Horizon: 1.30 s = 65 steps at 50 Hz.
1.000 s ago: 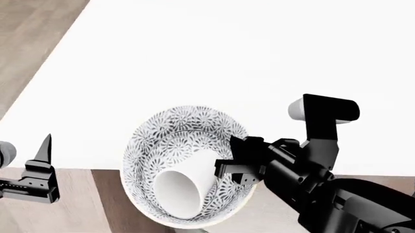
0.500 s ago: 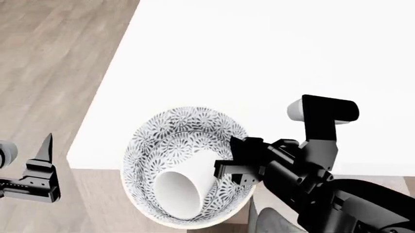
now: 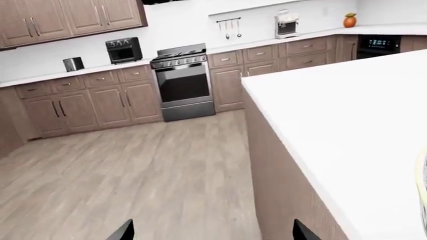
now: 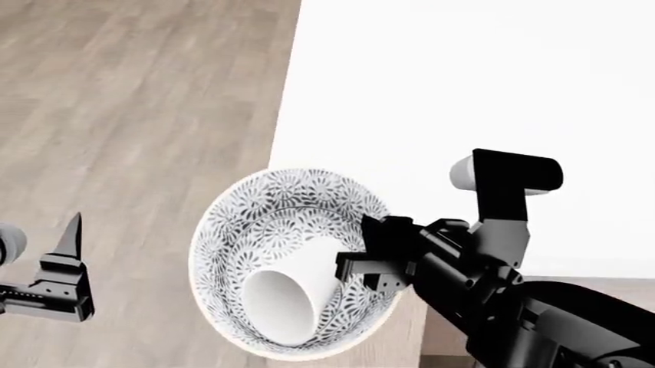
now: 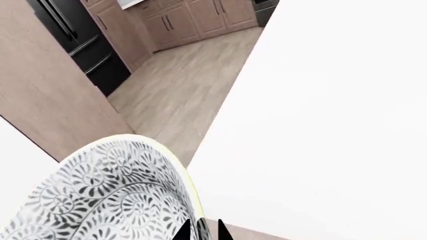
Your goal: Place the cup inside the bowl on the dining table and move the bowl to any counter.
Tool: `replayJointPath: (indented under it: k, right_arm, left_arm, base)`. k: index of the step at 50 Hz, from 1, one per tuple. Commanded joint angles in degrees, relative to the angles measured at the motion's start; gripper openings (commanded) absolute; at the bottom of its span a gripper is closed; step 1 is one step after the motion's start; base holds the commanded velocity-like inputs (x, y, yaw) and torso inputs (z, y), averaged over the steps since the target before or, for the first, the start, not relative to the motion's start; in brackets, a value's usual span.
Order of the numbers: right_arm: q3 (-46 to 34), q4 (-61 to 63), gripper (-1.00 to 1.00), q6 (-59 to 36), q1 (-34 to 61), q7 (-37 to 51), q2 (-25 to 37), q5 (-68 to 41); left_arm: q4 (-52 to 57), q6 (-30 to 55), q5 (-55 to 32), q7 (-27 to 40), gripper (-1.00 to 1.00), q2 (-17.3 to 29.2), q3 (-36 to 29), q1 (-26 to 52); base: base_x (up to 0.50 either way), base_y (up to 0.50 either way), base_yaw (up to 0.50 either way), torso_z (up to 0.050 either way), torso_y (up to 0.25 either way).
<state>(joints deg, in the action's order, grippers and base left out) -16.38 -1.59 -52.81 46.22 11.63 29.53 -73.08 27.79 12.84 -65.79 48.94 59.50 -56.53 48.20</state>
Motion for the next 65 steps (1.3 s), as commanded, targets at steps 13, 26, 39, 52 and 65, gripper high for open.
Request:
replayJointPath:
  k: [13,26,39,52,65]
  right_arm:
    - [-0.45,-0.22,-1.00,1.09,0.29,0.61,-0.48,0.32]
    - [-1.03,-0.52,-1.00,1.50,-0.22,0.26,-0.79,0.66]
    - [-1.16,-0.73,-1.00,1.77,-0.05,0.17,-0.83,0.68]
    - [-1.25,-0.89,-1.00,2.15,-0.18,0.18,-0.93,0.70]
    - [-2.08,-1.50,-1.00,2.98,-0.20,-0.67,-1.55,1.64]
  left_arm:
    - [-1.27,0.27,0.16,-0.29,1.00,-1.24,0.00,0.06]
    - [-0.88,-0.99,0.19,-0.78,1.00,0.18,0.32,-1.14]
    - [-0.70,-0.68,0.16,-0.59,1.00,0.01,0.45,-0.93]
    - [-0.60,-0.47,0.20,-0.54,1.00,-0.08,0.52,-0.91]
    - [-1.30,-0.29,0.46,-0.72,1.00,-0.80,0.46,-0.87]
  base:
    - [0.00,0.50,0.00,0.000,0.000]
    - [0.00,0.50,0.00,0.001,0.001]
    - [0.00,0.50,0.00,0.000,0.000]
    - [0.00,0.50,0.00,0.000,0.001]
    - [0.00,0.50,0.00,0.000,0.000]
